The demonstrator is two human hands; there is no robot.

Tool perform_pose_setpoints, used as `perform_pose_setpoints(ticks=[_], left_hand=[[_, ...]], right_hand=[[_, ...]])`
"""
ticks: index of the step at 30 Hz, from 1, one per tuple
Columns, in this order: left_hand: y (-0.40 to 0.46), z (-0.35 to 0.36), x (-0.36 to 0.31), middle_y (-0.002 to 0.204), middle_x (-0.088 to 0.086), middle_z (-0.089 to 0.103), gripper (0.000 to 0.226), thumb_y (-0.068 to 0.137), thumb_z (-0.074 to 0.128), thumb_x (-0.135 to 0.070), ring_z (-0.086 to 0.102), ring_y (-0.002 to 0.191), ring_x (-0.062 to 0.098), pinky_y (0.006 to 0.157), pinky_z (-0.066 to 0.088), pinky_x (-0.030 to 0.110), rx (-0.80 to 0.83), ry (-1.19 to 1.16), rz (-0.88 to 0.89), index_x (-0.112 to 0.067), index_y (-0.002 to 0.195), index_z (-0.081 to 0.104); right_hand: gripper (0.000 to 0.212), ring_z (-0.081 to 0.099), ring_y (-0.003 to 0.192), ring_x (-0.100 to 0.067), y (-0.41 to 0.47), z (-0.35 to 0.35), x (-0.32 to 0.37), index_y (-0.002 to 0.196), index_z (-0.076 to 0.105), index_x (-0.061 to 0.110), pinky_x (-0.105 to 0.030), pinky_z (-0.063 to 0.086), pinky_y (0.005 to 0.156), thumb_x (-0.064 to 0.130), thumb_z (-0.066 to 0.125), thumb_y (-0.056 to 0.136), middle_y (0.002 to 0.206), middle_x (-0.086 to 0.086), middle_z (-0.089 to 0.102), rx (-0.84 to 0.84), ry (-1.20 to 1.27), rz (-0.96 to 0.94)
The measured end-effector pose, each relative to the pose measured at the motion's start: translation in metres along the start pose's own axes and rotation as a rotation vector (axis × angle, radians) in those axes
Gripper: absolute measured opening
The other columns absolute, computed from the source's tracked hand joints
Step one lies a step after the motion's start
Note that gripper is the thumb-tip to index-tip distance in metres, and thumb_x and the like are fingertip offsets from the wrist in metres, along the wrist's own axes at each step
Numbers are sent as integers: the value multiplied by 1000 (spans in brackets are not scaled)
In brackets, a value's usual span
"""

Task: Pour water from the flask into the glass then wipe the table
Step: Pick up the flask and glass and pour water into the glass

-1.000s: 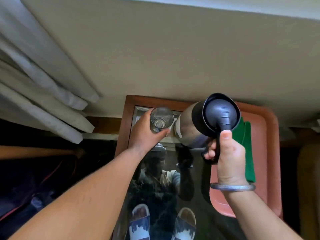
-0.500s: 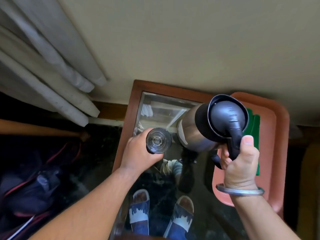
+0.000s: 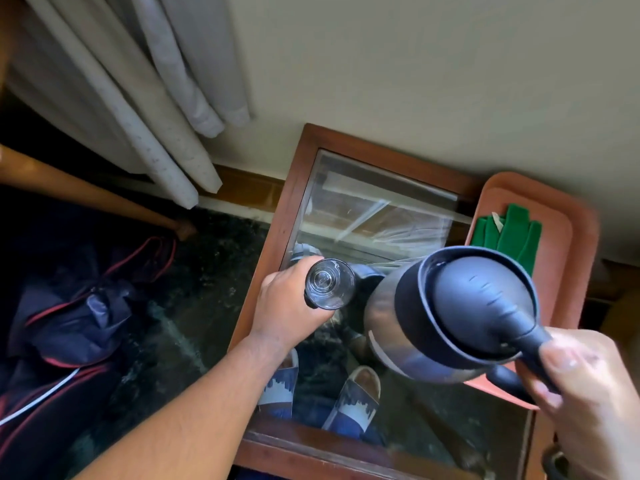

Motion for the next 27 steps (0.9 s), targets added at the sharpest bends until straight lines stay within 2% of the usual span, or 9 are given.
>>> perform_pose_setpoints(ticks=[2, 5, 7, 10, 14, 16, 17, 21, 27], left_hand=[[0, 2, 2, 119, -17, 70, 69, 70, 88, -48, 62, 111, 10, 105, 47, 46, 37, 13, -20, -36, 130, 55], [-3, 9, 10, 149, -11, 53, 98, 71, 89, -50, 45, 138, 14, 119, 35, 48, 168, 32, -72, -37, 151, 34], [-10, 10, 13, 159, -9, 42, 107, 72, 89, -47, 34, 146, 14, 122, 30, 46, 215, 35, -83, -37, 156, 23], [-19, 6, 20, 161, -10, 37, 106, 76, 87, -44, 29, 148, 13, 124, 25, 45, 218, 37, -76, -35, 158, 20], [-25, 8, 30, 164, -9, 32, 104, 78, 84, -46, 21, 152, 13, 126, 11, 39, 200, 86, -52, -33, 159, 19], [-26, 11, 33, 167, -7, 25, 106, 79, 82, -50, 13, 154, 14, 124, 0, 36, 188, 148, -21, -32, 160, 16], [-27, 14, 35, 169, -5, 18, 110, 79, 81, -53, 6, 155, 15, 123, -4, 37, 196, 202, -8, -31, 161, 12], [-31, 32, 55, 163, 3, -26, 135, 70, 75, -73, -24, 151, 27, 120, -14, 46, 298, 471, 1, -27, 158, -17], [-32, 51, 71, 155, 14, -40, 156, 59, 68, -87, -39, 140, 37, 117, -17, 50, 340, 569, 31, -21, 140, -47]], right_hand=[[56, 28, 39, -3, -1, 7, 11, 40, 52, 36, -37, 19, 39, 74, 54, 81, 38, 12, 34, 73, -152, 7], [45, 33, 38, 4, -2, 17, 27, 46, 60, 41, -17, 24, 38, 65, 52, 84, 39, 11, 41, 121, -368, -62], [51, 34, 38, 4, -3, 22, 27, 47, 60, 35, -14, 26, 38, 73, 51, 81, 40, 9, 42, 142, -450, -45], [81, 36, 39, -2, -5, 24, 18, 51, 58, 15, -32, 31, 40, 92, 41, 70, 49, -11, 48, 170, -587, 56], [72, 53, 41, -11, -9, 30, 16, 64, 69, 20, -31, 47, 45, 89, 48, 65, 55, -6, 63, 212, -671, 156], [85, 52, 45, -21, -9, 37, 15, 64, 68, 12, -37, 47, 46, 93, 43, 62, 57, -13, 61, 252, -768, 195], [83, 49, 43, -19, -8, 39, 15, 65, 67, 11, -35, 45, 45, 91, 45, 63, 54, -12, 59, 261, -799, 208], [82, 32, 44, -14, -1, 50, 28, 63, 52, 2, -33, 27, 48, 83, 43, 63, 48, -10, 37, 243, -908, 213], [86, 37, 43, -15, 8, 64, 32, 67, 55, 2, -35, 30, 46, 86, 37, 62, 44, -1, 38, 238, -1045, 251]])
Point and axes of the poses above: each hand's wrist, its own y-axis towards the middle knuckle, its own z-axis out of the palm, x = y × z, the point moved 10 cm from there along y, towards the middle knuckle
